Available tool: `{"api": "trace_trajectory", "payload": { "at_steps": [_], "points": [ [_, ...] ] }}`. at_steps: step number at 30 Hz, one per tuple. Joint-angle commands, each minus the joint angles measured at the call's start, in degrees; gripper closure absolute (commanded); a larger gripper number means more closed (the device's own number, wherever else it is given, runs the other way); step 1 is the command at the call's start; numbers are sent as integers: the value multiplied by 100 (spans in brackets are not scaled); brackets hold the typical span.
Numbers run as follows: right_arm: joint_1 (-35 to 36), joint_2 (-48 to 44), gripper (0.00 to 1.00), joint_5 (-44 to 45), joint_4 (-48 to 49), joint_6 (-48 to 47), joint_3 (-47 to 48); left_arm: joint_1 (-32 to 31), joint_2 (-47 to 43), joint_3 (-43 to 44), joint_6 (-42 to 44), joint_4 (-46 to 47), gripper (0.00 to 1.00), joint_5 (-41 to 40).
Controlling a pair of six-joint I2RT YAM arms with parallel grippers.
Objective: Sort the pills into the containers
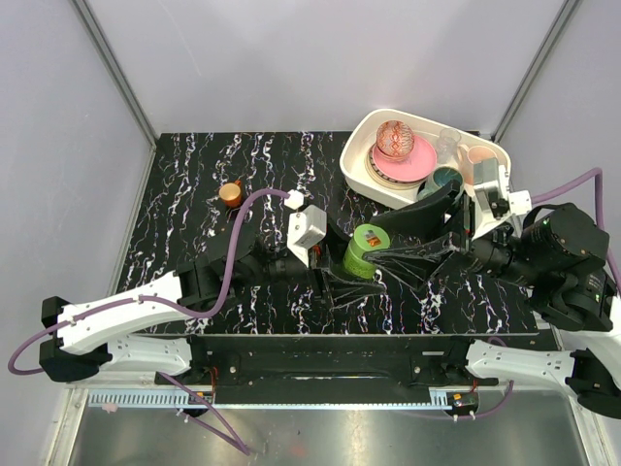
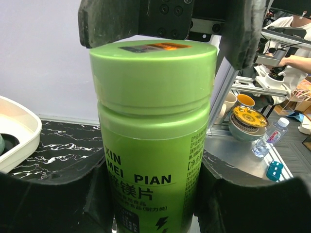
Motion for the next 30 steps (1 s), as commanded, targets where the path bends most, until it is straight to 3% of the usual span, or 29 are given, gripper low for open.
{"api": "trace_trajectory", "payload": {
  "at_steps": [1, 8, 30],
  "points": [
    [34, 190, 35, 319, -603, -64, -141, -35, -174, 328, 82, 859, 100, 72],
    [34, 164, 26, 346, -638, -99, -150, -26, -192, 292, 82, 876, 100, 63],
    [43, 146, 24, 21, -173, 59, 52, -35, -131, 205, 20, 982, 100, 81]
  ]
}}
